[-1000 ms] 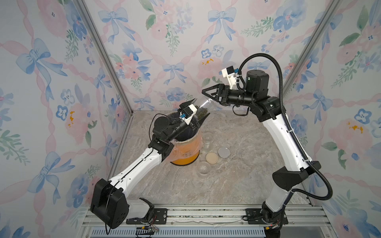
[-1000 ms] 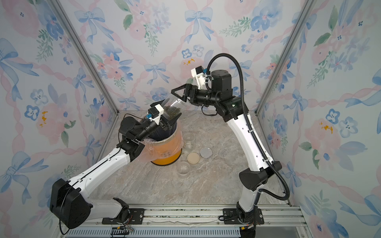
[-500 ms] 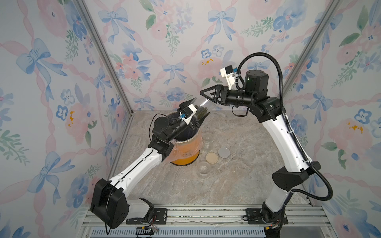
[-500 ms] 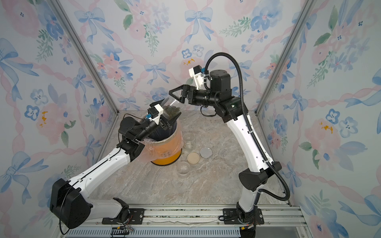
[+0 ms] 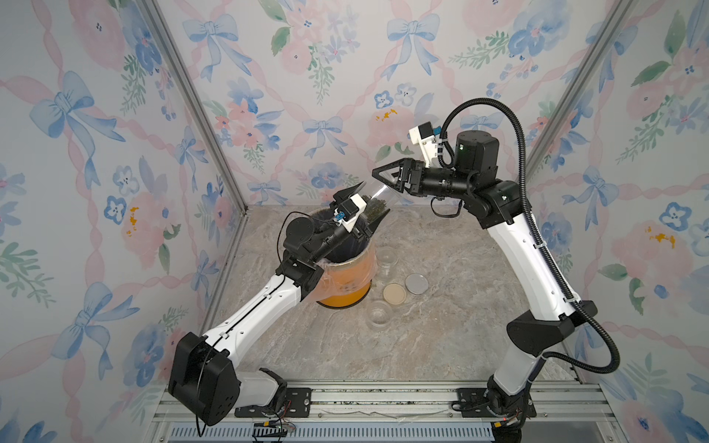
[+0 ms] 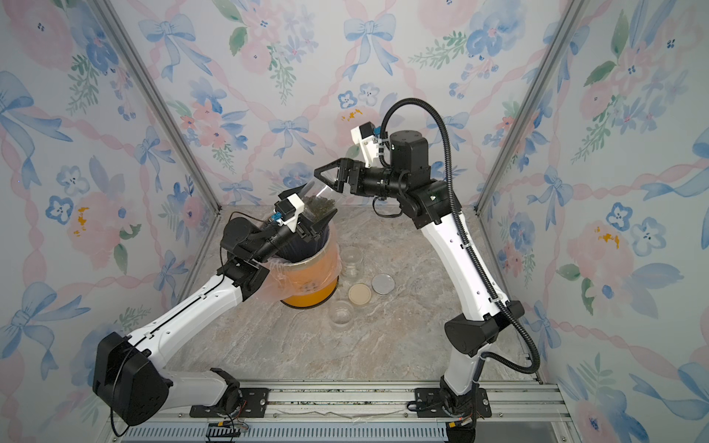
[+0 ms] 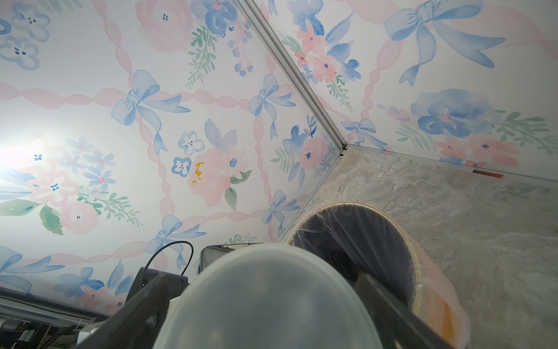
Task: Empty moldy tea leaves from jars
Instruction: Unscrew the lid from the jar.
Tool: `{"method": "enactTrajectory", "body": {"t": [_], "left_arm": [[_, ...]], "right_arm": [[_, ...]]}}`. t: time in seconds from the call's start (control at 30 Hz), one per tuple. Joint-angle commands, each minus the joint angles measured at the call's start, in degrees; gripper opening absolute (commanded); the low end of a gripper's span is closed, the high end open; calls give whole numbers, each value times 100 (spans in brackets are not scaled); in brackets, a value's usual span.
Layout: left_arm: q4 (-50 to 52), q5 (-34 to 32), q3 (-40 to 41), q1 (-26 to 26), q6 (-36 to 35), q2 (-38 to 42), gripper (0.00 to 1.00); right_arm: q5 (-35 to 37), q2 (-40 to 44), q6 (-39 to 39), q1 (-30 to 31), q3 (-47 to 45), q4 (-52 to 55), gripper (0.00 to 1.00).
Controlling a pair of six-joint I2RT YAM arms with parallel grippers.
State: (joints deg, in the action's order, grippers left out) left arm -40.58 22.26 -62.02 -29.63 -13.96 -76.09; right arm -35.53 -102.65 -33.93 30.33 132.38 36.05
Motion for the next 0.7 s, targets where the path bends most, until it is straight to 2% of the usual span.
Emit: {"method": "enactTrajectory", "body": {"t": [0.0,0.4,0.67], "left_arm": [[-3,-186,28,27,-338,14,24],[-3,-551,-159,27,-2088,-37,24],[-218,-776,-188,27,-3060,-57,24]], "right_arm": [[-174,237,-342,-37,-80,-172,97],[60,347,-661,-124,-132,-40,97],[125,543,-945,-158,-542,-353,97]]}}
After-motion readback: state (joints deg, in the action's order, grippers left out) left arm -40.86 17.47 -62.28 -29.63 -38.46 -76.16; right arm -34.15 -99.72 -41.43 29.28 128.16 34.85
